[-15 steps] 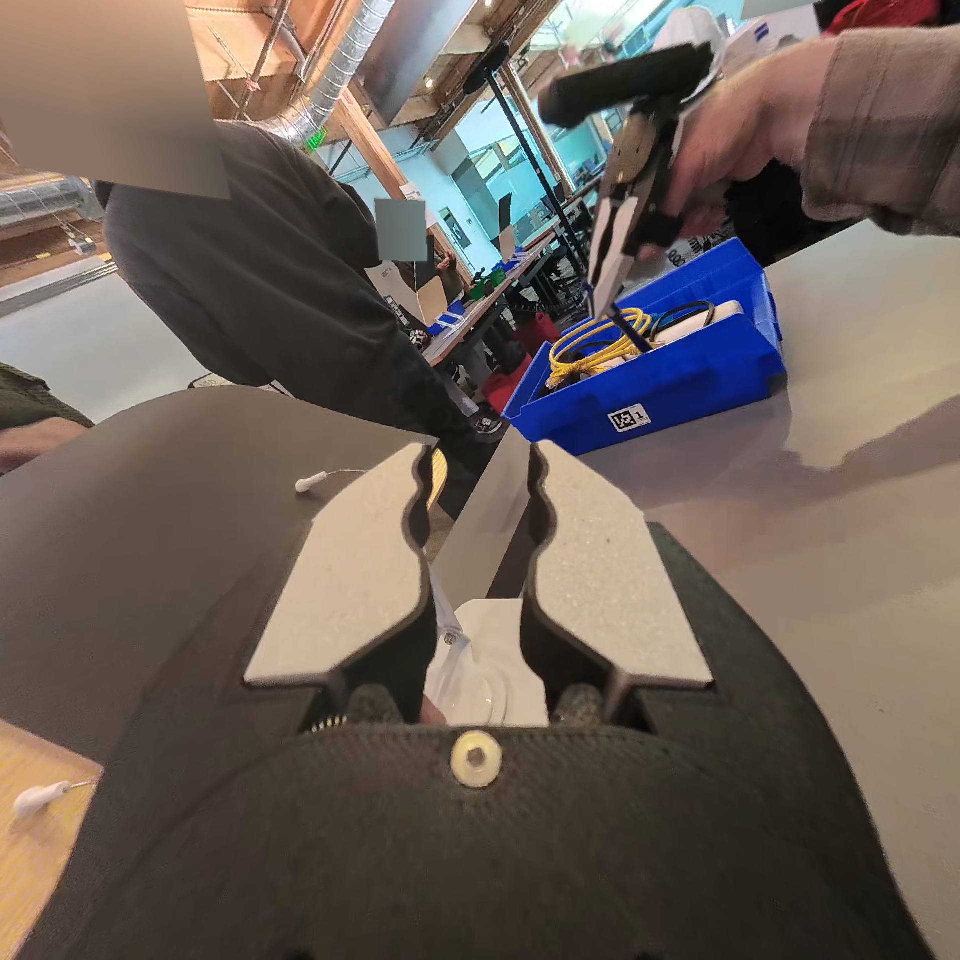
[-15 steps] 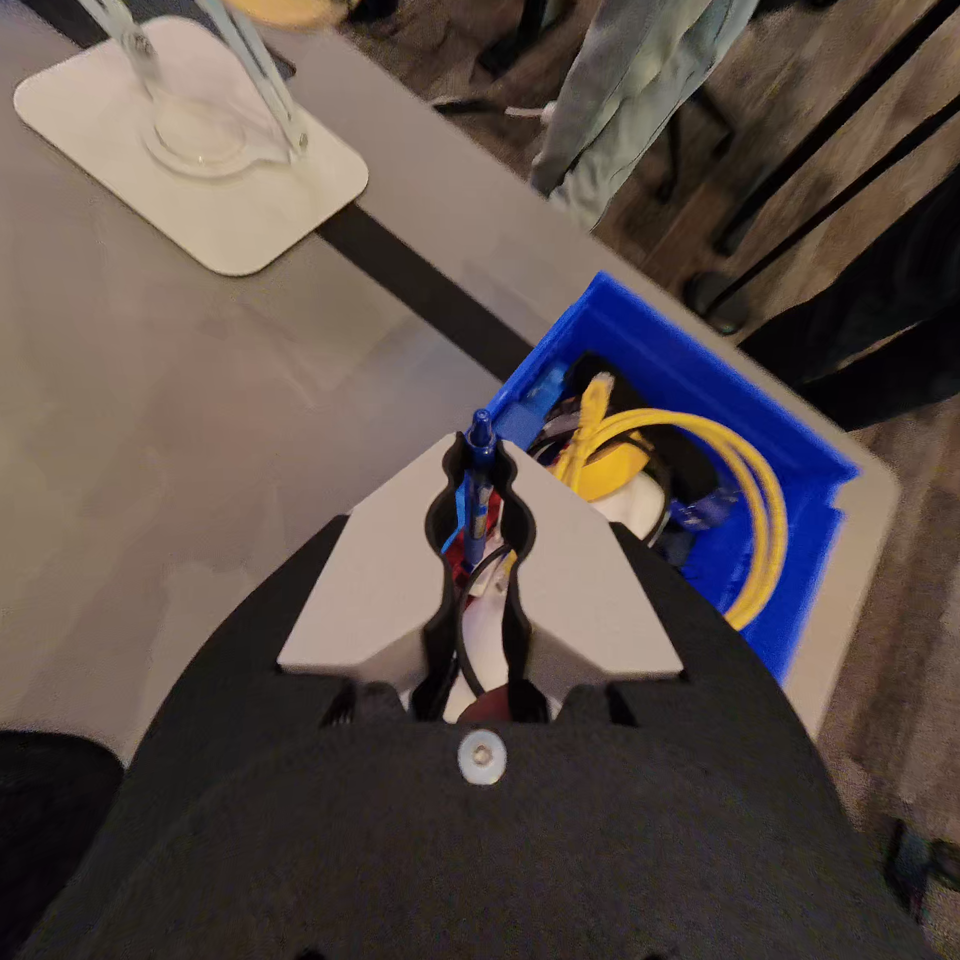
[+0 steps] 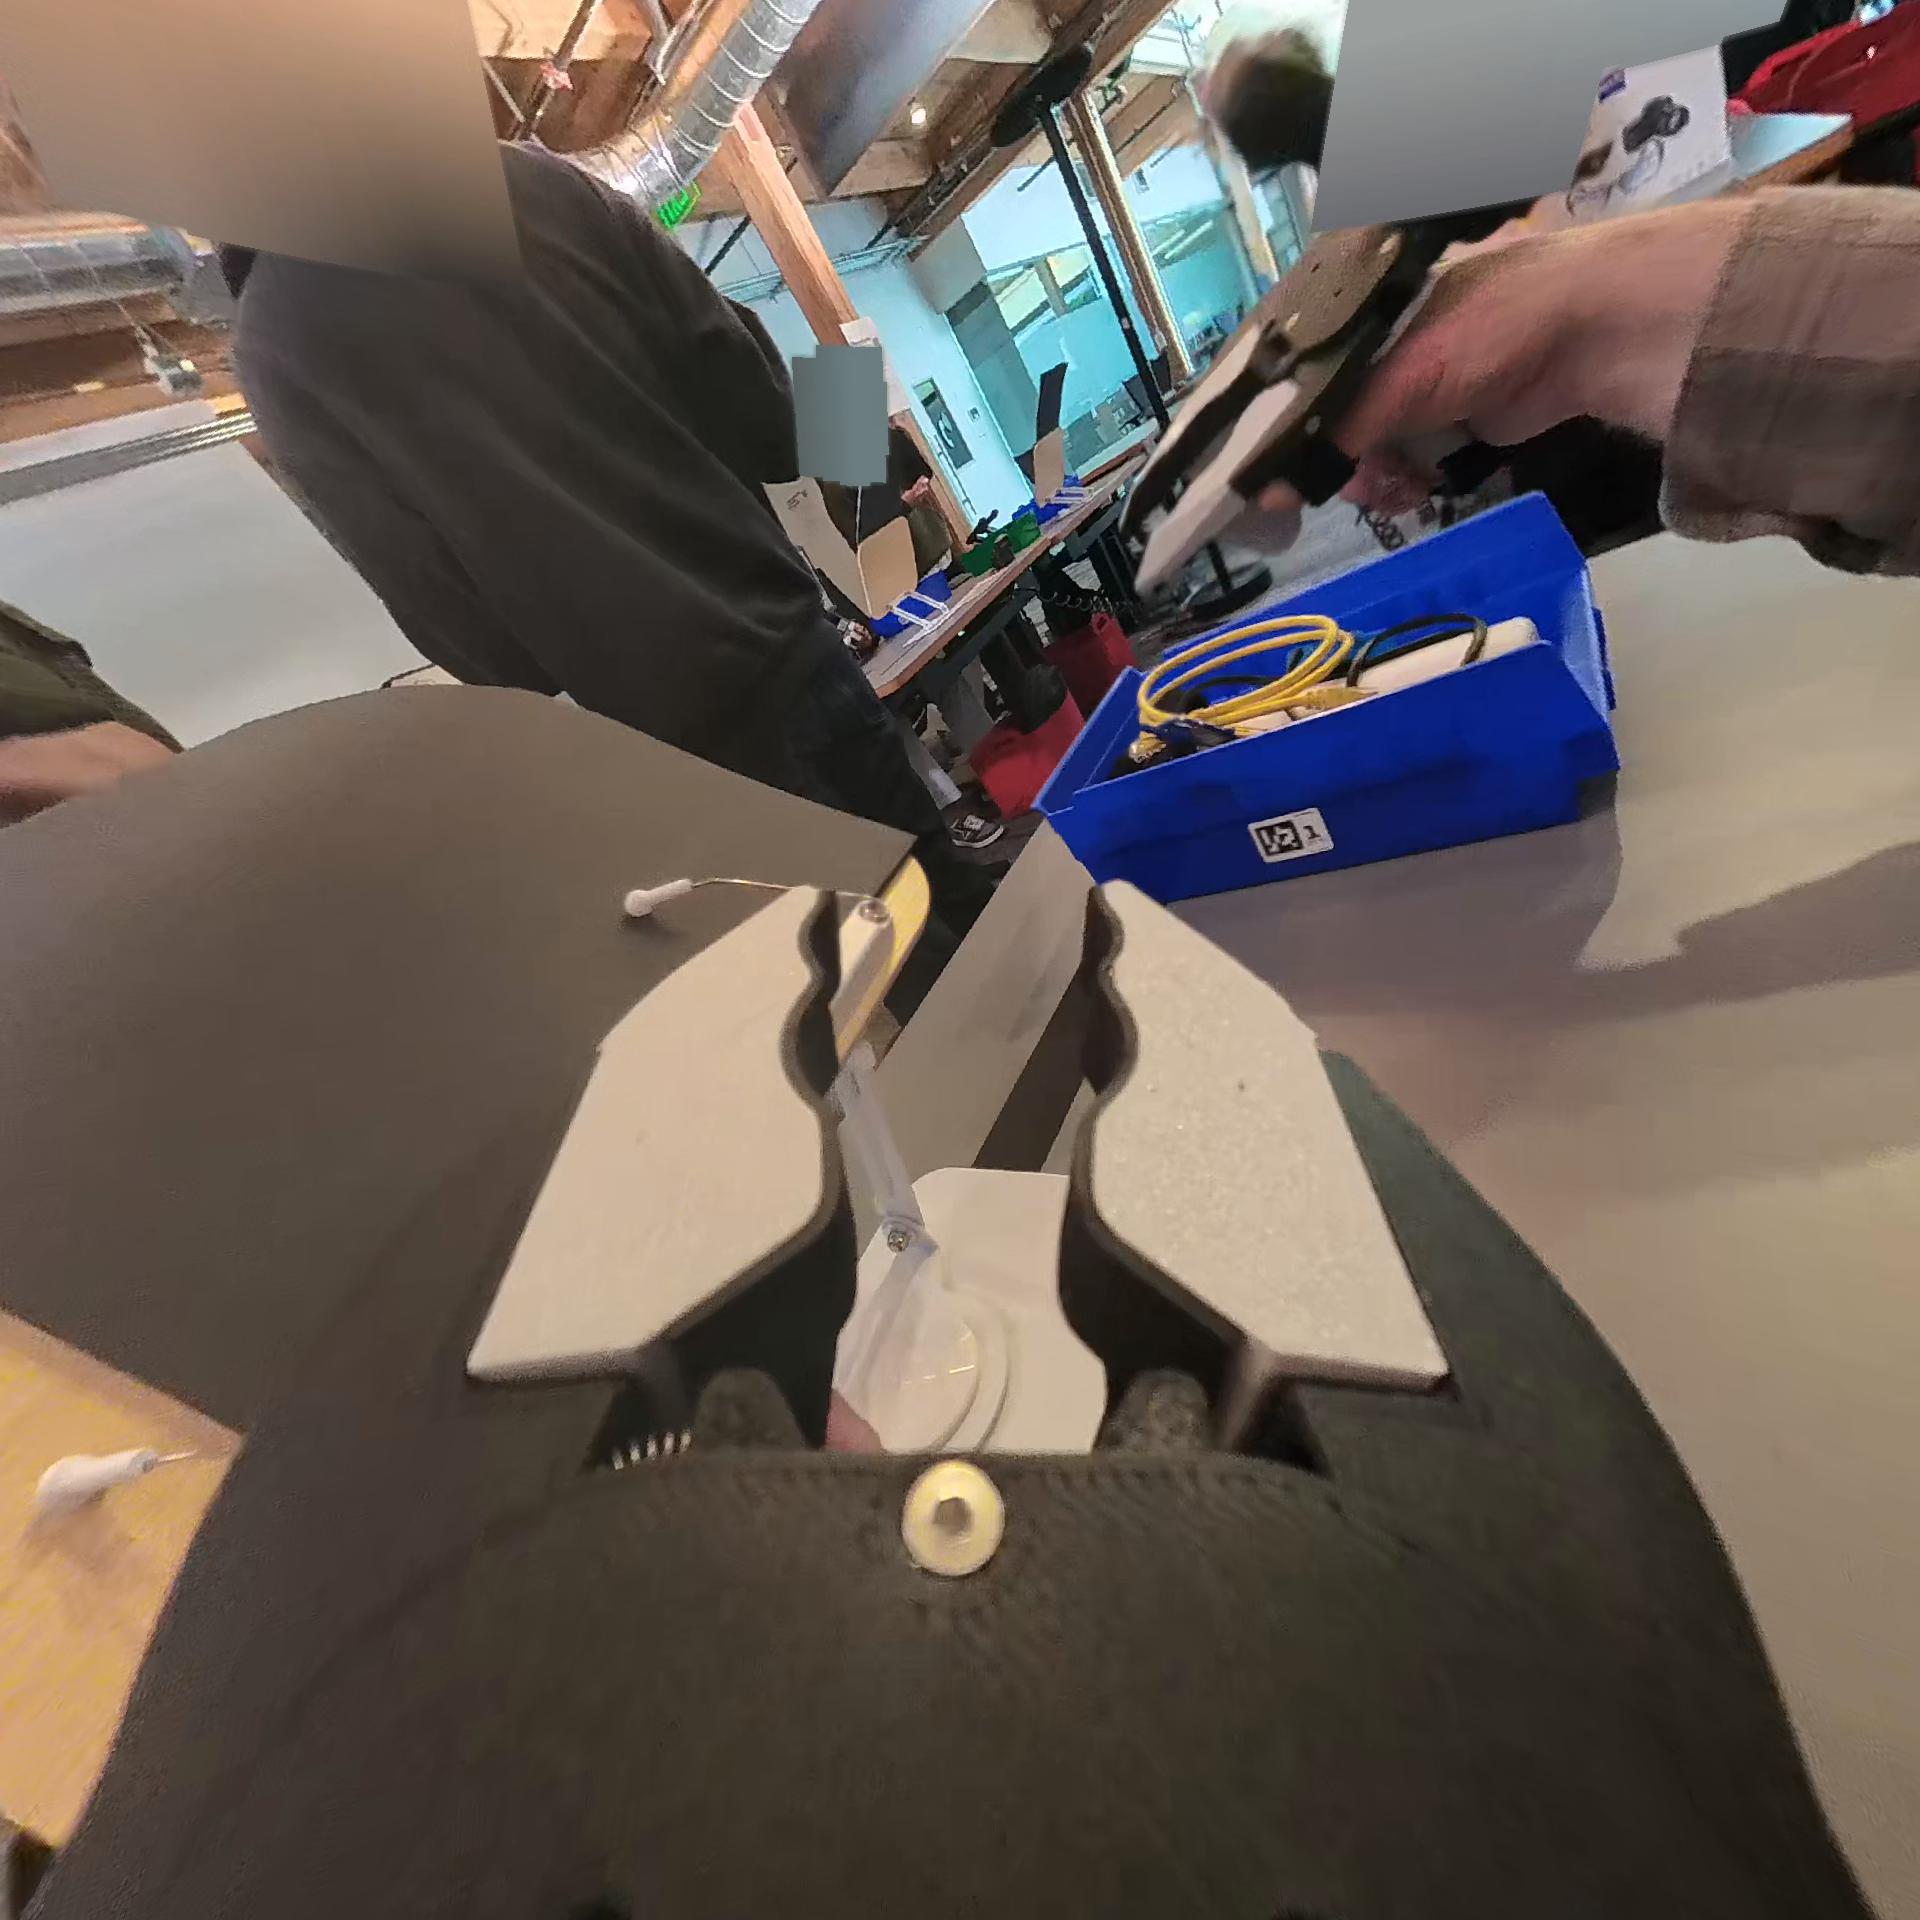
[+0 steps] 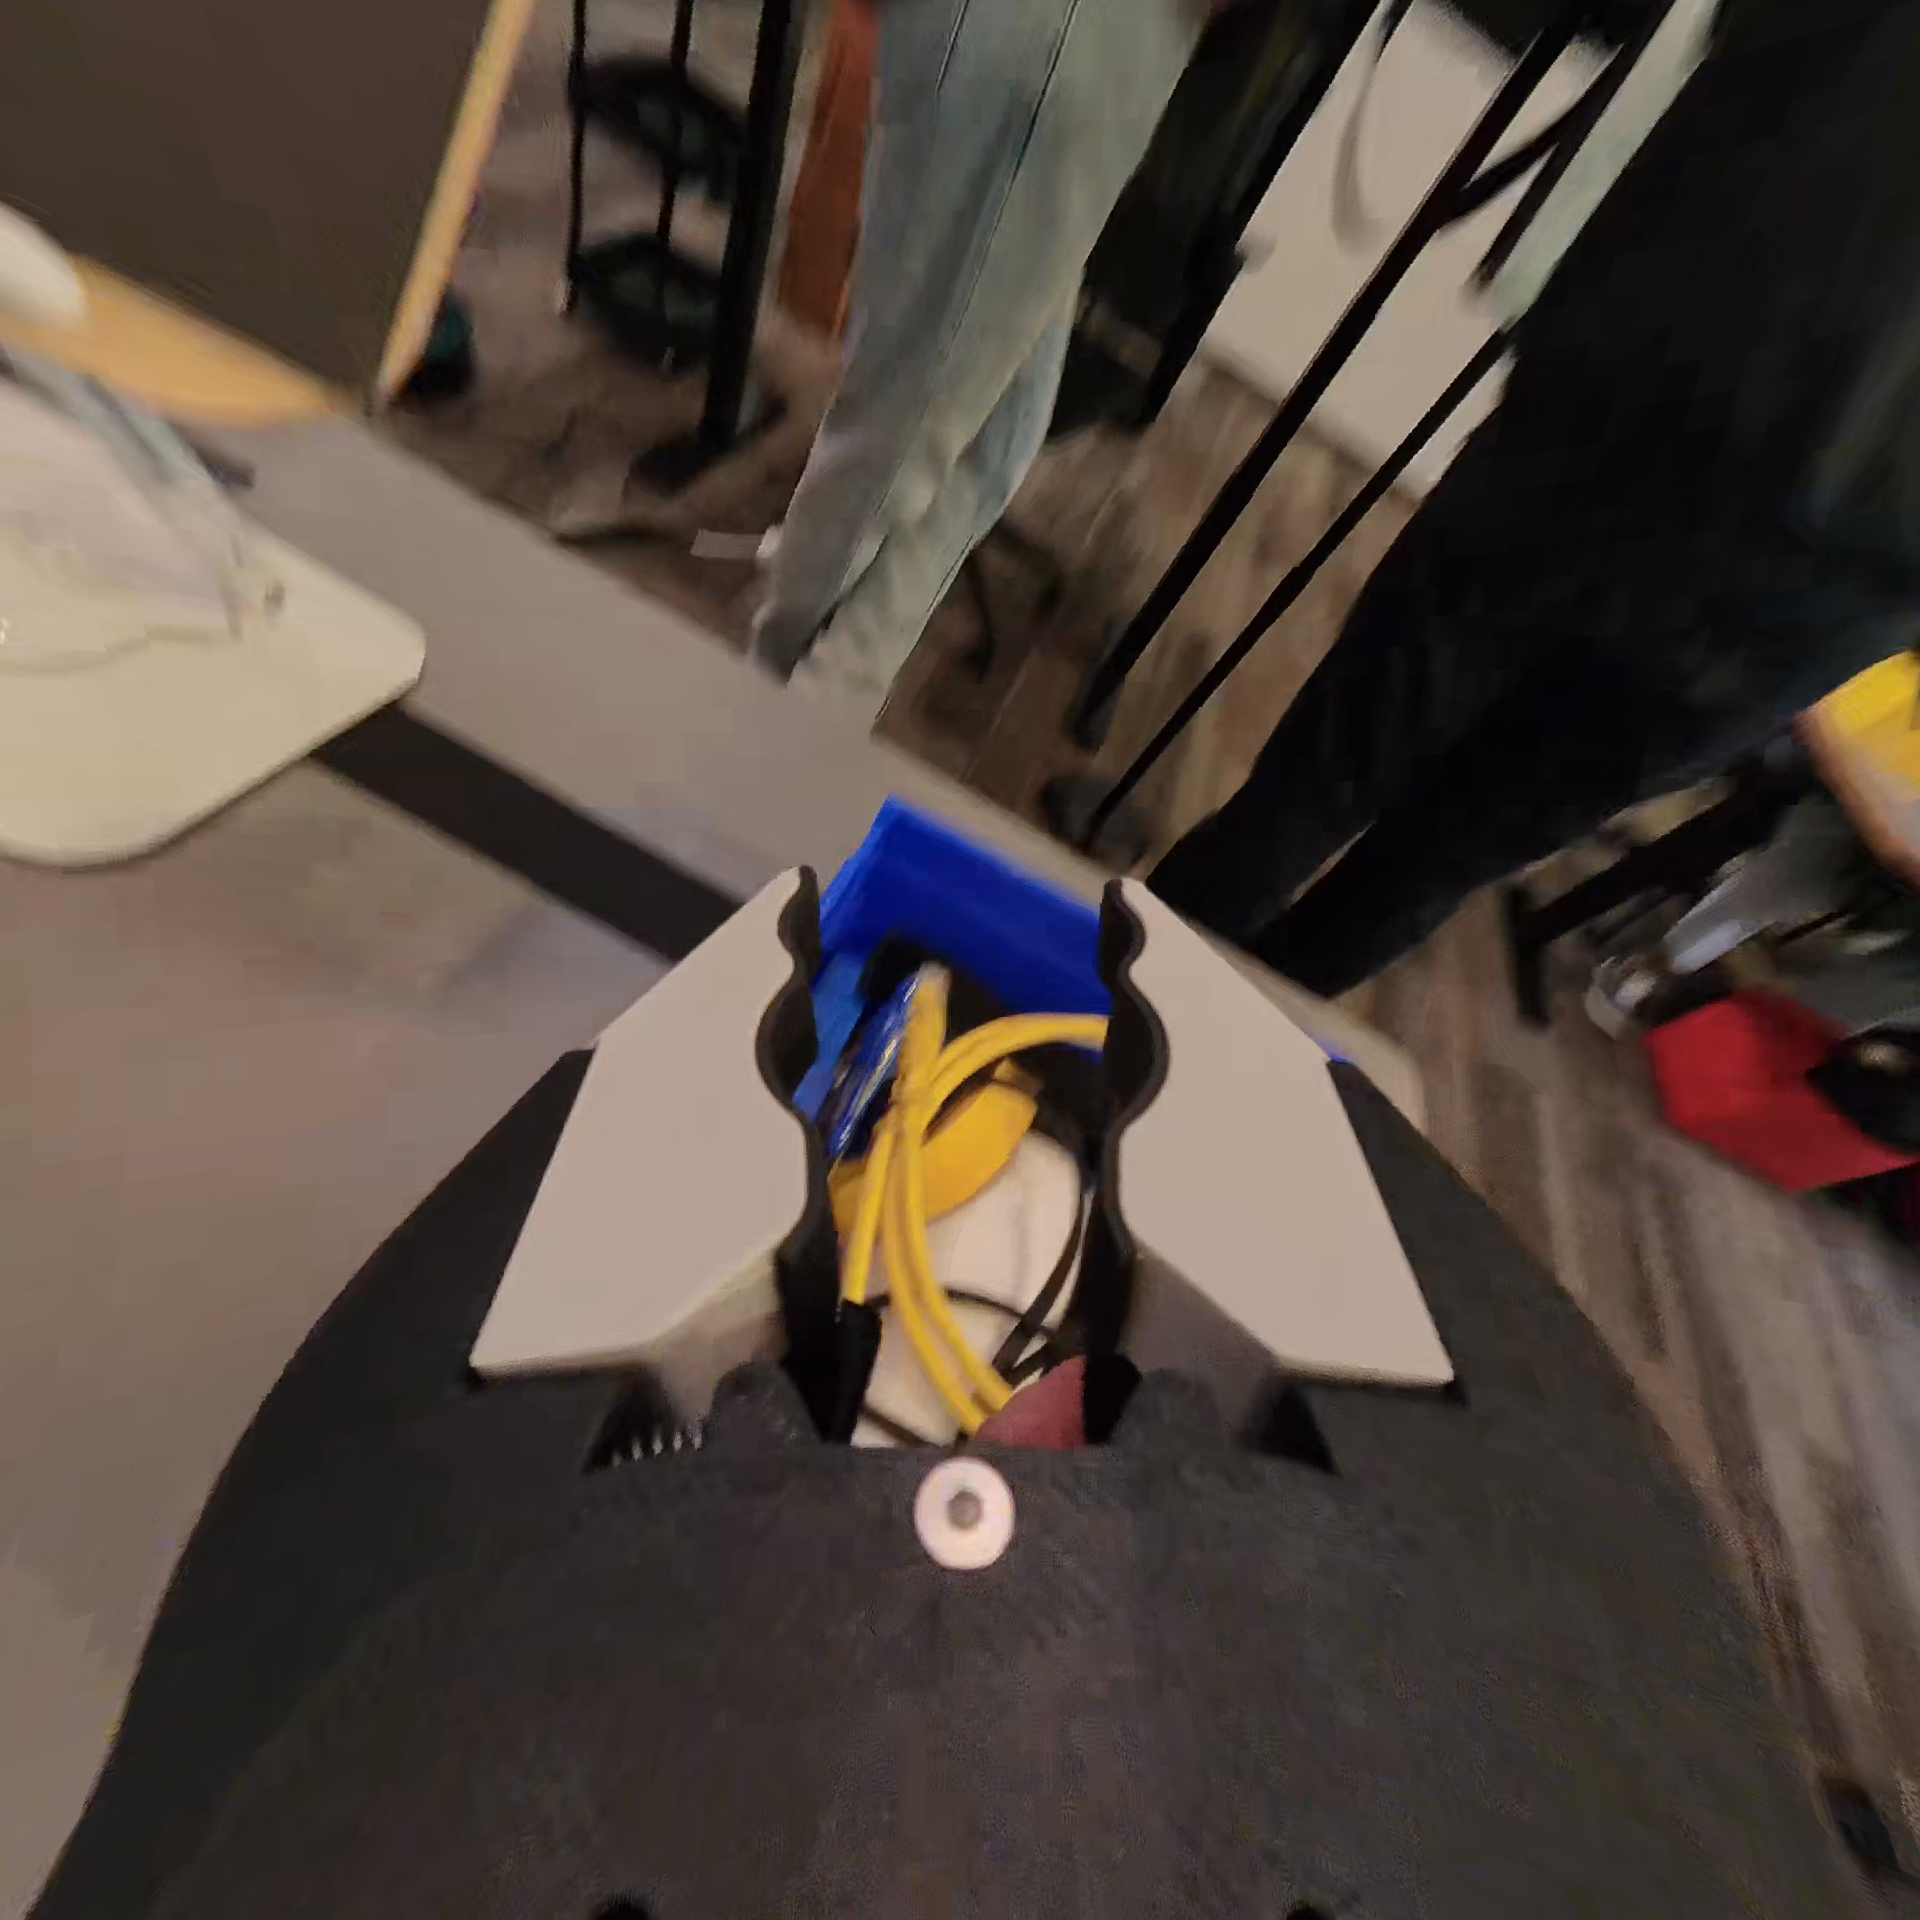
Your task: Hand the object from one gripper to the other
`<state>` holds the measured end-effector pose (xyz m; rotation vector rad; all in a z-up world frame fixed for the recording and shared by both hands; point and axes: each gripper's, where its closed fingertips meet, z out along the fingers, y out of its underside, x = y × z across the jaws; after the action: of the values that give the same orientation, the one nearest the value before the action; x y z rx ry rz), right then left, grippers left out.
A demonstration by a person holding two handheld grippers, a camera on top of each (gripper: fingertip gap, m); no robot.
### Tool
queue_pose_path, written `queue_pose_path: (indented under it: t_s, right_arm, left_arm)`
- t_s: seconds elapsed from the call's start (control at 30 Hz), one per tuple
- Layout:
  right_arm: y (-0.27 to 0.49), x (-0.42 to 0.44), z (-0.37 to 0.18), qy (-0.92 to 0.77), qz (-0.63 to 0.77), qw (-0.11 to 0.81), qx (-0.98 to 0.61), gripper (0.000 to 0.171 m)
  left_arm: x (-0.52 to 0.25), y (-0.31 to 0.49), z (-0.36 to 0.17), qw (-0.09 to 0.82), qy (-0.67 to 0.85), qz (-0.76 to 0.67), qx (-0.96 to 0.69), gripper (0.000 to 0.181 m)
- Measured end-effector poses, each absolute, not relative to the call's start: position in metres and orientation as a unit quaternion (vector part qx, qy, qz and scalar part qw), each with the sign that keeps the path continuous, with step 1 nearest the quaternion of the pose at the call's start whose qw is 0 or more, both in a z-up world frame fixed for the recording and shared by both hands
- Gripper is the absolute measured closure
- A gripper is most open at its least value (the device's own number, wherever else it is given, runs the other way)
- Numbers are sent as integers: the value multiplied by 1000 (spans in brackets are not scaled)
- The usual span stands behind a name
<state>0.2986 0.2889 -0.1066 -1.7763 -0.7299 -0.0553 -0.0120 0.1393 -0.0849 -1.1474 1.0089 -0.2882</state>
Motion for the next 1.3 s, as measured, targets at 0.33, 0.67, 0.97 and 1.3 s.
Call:
queue_pose_path:
  t_s: [0.33,0.67,0.97,1.3]
  right_arm:
    - [234,228,-9,-361,41,714,-598,138]
    - [204,157,9,-382,114,750,-528,144]
    - [186,117,19,-353,232,745,-516,147]
    - [172,64,0,-392,247,720,-516,149]
  left_arm:
    - [-67,150,-44,728,427,-73,-532,137]
    - [-244,175,-52,596,373,162,-693,140]
    - [-330,167,-174,359,358,89,-857,140]
    - [-352,122,-294,52,330,28,-942,150]
